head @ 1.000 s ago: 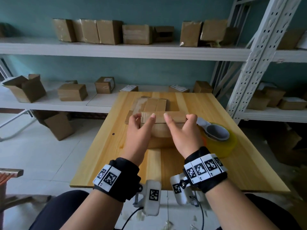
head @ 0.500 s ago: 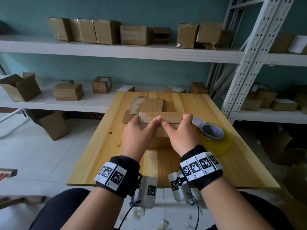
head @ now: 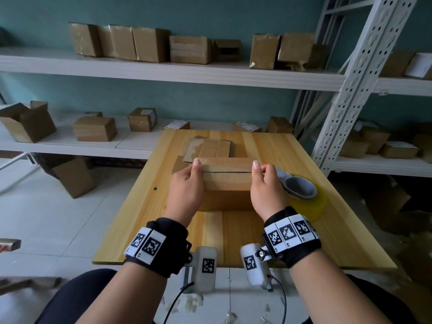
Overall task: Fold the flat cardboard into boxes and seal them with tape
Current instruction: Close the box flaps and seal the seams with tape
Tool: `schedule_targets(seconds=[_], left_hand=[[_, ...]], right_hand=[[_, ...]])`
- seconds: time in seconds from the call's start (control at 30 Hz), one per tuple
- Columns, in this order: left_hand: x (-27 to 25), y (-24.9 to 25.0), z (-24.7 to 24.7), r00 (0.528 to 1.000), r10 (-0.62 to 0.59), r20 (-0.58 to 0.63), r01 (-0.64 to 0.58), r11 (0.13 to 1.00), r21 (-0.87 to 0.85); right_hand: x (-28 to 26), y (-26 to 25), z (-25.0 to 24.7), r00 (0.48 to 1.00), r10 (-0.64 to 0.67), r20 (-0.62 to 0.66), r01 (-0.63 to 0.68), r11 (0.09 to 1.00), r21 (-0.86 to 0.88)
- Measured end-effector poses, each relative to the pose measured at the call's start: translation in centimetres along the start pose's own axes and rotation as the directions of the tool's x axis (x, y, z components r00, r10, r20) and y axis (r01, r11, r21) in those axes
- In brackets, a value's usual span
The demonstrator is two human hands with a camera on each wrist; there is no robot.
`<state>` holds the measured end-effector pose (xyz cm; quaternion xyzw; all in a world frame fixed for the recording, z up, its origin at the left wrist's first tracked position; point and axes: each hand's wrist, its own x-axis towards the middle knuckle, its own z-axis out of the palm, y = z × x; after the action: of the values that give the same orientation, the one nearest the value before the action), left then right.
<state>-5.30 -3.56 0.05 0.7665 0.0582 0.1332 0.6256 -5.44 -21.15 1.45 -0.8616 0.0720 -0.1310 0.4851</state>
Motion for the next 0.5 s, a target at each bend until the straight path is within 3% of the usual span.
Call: schedule_targets(seconds=[0.23,0.4,0.5], left_hand=[[-0.2,1.0,-0.4,0.996,-0.078,0.045,0.082,0.991,-0.105],[0.0,1.1,-1.3,0.952,-0.085,0.295,0.120,0.987,-0.103],[0.1,1.1,-1.8,0.951,-0.076,0.298,0.118,0.985,-0.125]], right_hand=[[-0.1,-0.2,-0.5,0.997,-0.013,0.071,0.021,0.994,-0.110],[-0.1,-0.7,-0.7,0.984,-0.056,0.170,0.073,0.993,-0.096],[-0.1,-1.1,-1.3,0.977,-0.028,0.213,0.047,0.996,-0.082]])
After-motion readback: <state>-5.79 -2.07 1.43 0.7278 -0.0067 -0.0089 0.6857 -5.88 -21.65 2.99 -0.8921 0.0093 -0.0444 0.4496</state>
